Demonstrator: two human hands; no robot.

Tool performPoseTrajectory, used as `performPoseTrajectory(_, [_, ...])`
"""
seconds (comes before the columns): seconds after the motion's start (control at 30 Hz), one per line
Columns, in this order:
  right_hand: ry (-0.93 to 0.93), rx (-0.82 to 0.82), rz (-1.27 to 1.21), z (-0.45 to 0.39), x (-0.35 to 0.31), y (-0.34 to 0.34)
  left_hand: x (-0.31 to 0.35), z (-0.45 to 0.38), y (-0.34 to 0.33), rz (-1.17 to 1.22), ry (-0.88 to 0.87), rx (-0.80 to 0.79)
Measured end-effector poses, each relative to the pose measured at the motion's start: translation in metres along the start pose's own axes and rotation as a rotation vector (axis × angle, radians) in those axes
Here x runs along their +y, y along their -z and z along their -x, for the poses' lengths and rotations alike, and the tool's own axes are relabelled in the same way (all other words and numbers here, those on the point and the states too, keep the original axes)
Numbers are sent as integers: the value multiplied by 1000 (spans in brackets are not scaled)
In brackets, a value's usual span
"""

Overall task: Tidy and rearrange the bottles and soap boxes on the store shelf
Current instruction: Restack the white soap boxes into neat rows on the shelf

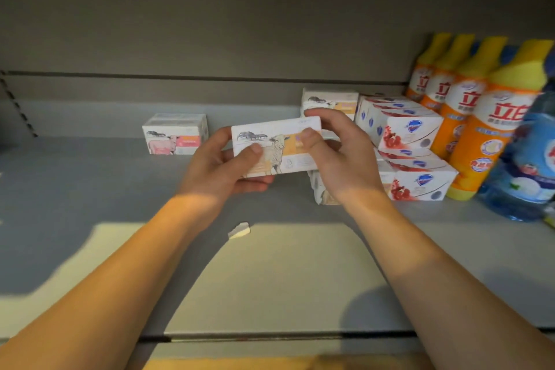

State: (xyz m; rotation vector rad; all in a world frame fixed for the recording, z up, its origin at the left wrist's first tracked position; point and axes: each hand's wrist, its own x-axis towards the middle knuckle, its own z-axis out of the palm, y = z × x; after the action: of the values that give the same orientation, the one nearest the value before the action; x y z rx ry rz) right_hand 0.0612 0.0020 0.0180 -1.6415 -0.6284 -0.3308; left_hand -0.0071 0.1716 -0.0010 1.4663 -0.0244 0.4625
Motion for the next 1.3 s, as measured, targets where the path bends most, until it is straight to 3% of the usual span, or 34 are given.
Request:
performPoseTrajectory(0.27, [59,-95,7,4,-1,-6,6,7,4,67,14,87])
performPoseTrajectory(0.47, [61,-372,-116,7,2,-2,9,4,13,130,82,128])
performPoseTrajectory(0.53, [48,-385,-91,6,4,-2,9,3,15,156,134,145])
performPoseTrajectory(0.7, [-72,-229,-101,4,1,-2,14,4,18,301,132,-25])
performPoseTrajectory(0.77, [-161,-177,-223,2,-1,-3,14,5,20,223,51,-84])
performPoseTrajectory(0.83, [-261,-149,-322,1,-6,-1,11,6,19,43,-57,-42])
performPoseTrajectory(0.93, [-434,-182,-371,0,-9,2,8,6,14,-69,-146,38])
performPoseTrajectory(1.07, [-548,-335,-159,4,-8,-1,9,6,10,-14,-120,79])
performPoseTrajectory(1.2, [-419,-359,32,9,-8,-5,12,6,13,24,-49,172])
performPoseTrajectory(1.3, [-277,-281,-48,9,-4,-6,14,5,14,32,-9,207])
